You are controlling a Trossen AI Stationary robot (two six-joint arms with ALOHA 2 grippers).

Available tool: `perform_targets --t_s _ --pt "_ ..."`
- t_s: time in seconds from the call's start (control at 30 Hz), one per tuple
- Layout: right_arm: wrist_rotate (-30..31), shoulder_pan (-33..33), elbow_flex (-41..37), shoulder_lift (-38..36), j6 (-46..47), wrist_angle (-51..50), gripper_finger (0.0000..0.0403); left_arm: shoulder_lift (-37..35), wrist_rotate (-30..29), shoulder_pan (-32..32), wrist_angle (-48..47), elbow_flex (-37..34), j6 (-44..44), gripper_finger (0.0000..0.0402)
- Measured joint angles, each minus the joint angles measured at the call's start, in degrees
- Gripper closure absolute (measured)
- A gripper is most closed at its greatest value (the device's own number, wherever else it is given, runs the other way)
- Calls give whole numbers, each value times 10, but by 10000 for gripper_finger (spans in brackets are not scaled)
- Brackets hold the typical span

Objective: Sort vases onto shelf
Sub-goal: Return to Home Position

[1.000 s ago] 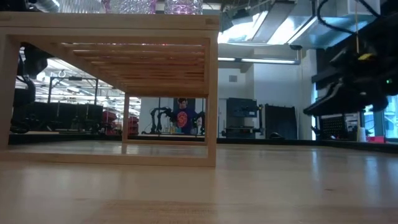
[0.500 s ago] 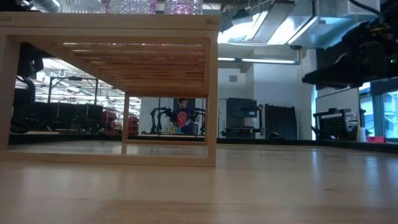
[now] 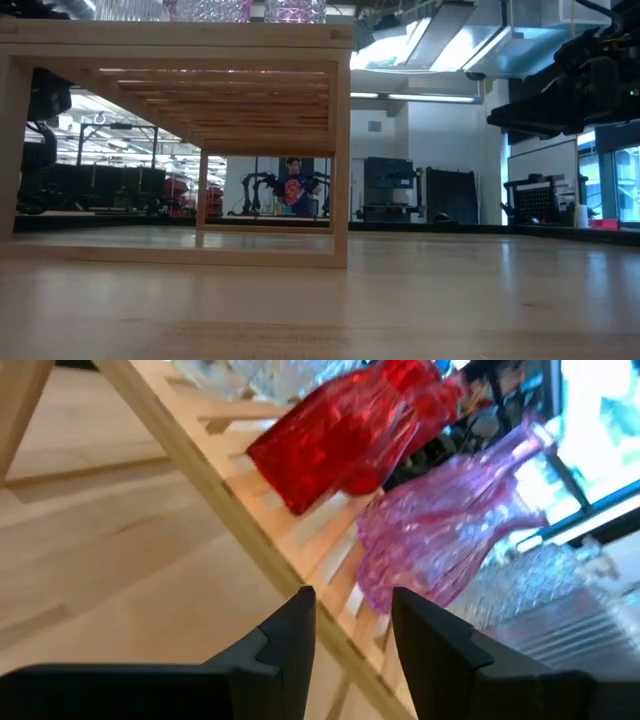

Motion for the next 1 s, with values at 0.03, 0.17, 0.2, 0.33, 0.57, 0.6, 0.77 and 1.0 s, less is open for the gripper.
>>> perform_targets --t_s 0.03,0.17,0.2,0.33,0.57,0.6,0.77,1.0 --pt "0 0 0 0 0 -1 292 0 -7 0 6 0 0 275" --pt "0 0 0 0 0 -2 292 0 -32 0 39 0 59 275" --pt "0 0 0 0 0 -2 292 0 -40 0 54 0 88 275" --pt "0 0 0 0 0 -3 292 0 -49 0 118 -1 238 275" --pt "0 0 0 0 0 -4 292 0 -87 0 332 -62 525 275" --pt "0 0 0 0 0 -4 292 0 -77 0 378 -70 567 275" --pt "0 0 0 0 0 -5 292 1 34 1 533 -77 718 275" --pt "0 0 0 0 0 -5 292 39 35 19 638 -76 822 277"
